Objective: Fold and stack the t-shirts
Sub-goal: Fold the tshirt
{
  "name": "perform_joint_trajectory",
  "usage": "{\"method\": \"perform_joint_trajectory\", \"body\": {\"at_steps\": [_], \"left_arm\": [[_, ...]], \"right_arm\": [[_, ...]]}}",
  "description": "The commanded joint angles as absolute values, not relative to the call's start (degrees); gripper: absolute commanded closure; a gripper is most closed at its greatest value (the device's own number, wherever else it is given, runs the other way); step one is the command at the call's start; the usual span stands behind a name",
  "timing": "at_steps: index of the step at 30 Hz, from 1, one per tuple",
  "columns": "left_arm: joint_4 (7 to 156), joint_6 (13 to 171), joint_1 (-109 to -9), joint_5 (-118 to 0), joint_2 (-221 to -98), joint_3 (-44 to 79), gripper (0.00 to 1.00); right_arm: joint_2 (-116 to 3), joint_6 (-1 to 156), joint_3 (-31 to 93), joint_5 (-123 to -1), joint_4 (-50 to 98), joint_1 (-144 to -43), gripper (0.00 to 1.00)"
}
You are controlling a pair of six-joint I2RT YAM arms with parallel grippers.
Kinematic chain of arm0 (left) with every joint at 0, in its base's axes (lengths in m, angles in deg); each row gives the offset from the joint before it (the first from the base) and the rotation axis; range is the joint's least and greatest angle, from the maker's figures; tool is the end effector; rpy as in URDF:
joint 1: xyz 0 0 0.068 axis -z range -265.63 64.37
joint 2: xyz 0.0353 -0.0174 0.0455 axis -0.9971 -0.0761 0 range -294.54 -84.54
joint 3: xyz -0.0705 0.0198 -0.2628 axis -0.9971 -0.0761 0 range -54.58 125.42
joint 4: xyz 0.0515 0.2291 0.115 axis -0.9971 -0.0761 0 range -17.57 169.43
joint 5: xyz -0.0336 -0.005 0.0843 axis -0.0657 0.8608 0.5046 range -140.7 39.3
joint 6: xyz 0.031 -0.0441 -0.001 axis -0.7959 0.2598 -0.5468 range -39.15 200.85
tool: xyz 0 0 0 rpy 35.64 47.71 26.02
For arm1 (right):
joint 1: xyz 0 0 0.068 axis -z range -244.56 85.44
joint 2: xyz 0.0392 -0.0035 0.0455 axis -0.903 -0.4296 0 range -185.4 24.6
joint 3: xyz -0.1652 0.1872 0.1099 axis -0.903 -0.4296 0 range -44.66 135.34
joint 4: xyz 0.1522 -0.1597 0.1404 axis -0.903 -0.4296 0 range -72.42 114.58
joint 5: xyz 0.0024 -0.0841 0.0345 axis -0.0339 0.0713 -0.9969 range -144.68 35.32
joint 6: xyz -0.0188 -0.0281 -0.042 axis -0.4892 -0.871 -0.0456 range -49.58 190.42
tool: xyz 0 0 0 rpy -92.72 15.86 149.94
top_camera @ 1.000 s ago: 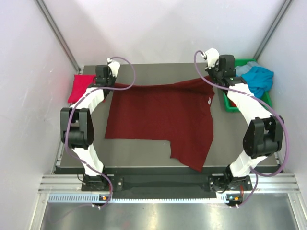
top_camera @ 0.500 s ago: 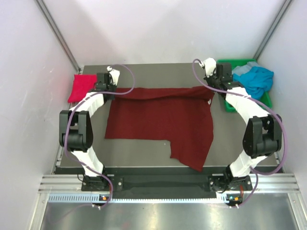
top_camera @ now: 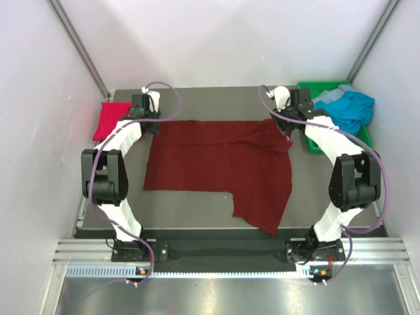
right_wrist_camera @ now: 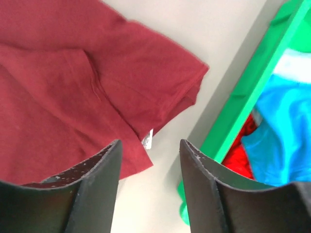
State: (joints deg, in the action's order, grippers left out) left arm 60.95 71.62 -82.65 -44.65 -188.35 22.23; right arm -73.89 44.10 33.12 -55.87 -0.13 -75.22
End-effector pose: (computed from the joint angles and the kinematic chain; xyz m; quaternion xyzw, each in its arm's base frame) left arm 0.4049 -0.0173 0.2341 0.0785 0.9210 0.0694 0.3751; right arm 0.3795 0.0722 0.2659 -0.2972 0.8762 -0.0421 0.3770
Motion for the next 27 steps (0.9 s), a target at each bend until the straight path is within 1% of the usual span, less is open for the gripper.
{"method": "perform_joint_trajectory", "body": {"at_steps": [1, 4, 6, 8, 9, 10, 11, 13, 14, 17, 21, 27], "left_arm": [[60.98, 75.40, -83.09, -44.45, -185.53, 28.90, 0.45], [57.56, 77.24, -82.47, -50.42, -190.86, 35.31, 0.44], [55.28, 78.91, -81.07, -55.68, -194.22, 40.39, 0.45], [51.84, 79.10, -79.84, -64.11, -199.31, 43.40, 0.46], [50.27, 79.27, -79.49, -66.93, -202.55, 46.03, 0.48], [50.25, 79.71, -79.22, -68.00, -202.58, 47.27, 0.48], [49.91, 80.67, -78.78, -68.88, -205.71, 48.24, 0.48], [50.95, 80.76, -78.60, -69.77, -208.72, 49.30, 0.50], [52.18, 82.50, -78.08, -68.73, -209.26, 49.13, 0.50], [52.01, 81.38, -76.85, -68.27, -210.14, 48.43, 0.50], [51.92, 83.31, -76.67, -70.91, -210.84, 47.73, 0.50], [51.84, 83.93, -76.32, -70.39, -211.28, 46.32, 0.50]], "right_arm": [[-68.91, 44.94, 40.14, -59.50, -0.20, -75.81, 0.48], [-72.41, 46.60, 43.57, -63.28, -0.64, -75.90, 0.48], [-77.51, 48.36, 45.24, -65.39, -1.60, -75.81, 0.48], [-81.28, 49.33, 48.32, -67.93, -2.22, -75.81, 0.50], [-85.91, 50.03, 52.51, -69.25, -4.84, -75.90, 0.51], [-88.48, 50.90, 54.81, -70.05, -5.91, -75.81, 0.52], [-92.95, 52.74, 57.10, -71.45, -6.96, -75.72, 0.53], [-96.75, 53.63, 62.71, -73.13, -9.43, -75.64, 0.54], [-98.08, 54.16, 63.87, -74.00, -9.69, -75.63, 0.54], [-102.03, 55.30, 67.48, -75.85, -10.48, -75.63, 0.54], [-103.01, 55.39, 67.76, -76.91, -11.45, -75.72, 0.55], [-101.43, 55.75, 64.68, -77.52, -12.15, -75.63, 0.58]]}}
